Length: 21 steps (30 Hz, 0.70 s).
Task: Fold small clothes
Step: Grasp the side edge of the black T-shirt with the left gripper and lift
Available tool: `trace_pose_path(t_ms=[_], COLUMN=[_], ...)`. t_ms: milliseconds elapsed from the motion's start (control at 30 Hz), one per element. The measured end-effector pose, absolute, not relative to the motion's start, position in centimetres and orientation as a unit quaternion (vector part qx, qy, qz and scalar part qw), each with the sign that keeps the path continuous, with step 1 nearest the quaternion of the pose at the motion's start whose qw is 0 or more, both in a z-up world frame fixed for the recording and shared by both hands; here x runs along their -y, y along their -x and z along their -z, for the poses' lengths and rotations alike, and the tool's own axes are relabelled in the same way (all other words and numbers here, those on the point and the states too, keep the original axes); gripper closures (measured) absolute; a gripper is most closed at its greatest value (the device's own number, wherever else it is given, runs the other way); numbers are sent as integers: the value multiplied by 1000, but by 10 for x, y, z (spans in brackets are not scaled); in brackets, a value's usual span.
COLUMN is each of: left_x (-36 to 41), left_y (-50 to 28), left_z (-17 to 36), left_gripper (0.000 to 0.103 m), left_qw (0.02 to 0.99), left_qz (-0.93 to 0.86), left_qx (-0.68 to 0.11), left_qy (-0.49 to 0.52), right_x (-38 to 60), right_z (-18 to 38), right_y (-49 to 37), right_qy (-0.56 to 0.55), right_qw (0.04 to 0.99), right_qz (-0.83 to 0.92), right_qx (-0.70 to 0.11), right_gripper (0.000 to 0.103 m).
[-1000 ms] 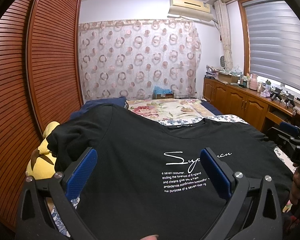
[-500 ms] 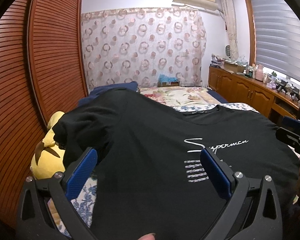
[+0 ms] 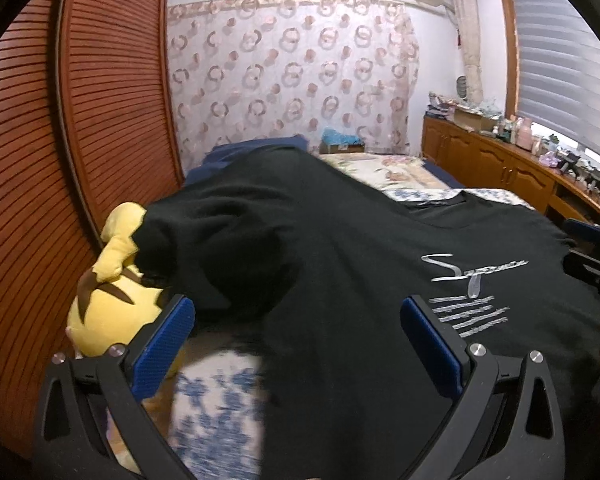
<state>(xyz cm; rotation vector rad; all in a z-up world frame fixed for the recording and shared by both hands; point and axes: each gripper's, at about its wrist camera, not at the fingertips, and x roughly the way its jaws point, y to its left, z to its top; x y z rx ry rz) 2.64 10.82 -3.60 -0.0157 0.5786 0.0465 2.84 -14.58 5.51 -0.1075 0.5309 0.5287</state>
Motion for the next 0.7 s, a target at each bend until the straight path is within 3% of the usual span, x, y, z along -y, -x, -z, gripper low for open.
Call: trace_pose_path(t_ms=[133, 400, 600, 700], left_x=[-135, -181, -205, -208], left_y=[-36, -58, -71, -76], left_z=[38, 37, 37, 37], left_gripper=[0, 15, 34, 50], left_qw=[955, 950, 947, 947], left_qz=[-25, -37, -39, -37], left_qx=[-294, -307, -311, -312], left_qy=[27, 37, 67, 73], right_x=[133, 122, 117, 113], right_z=[-49, -37, -35, -35], right_y=[-35, -36, -39, -42], right_qy=[61, 63, 69, 70], right_qw=[922, 911, 907, 904], right_qz=[-273, -292, -298, -305], right_qx=[-268, -282, -288, -291], right_gripper=[0, 0, 0, 0])
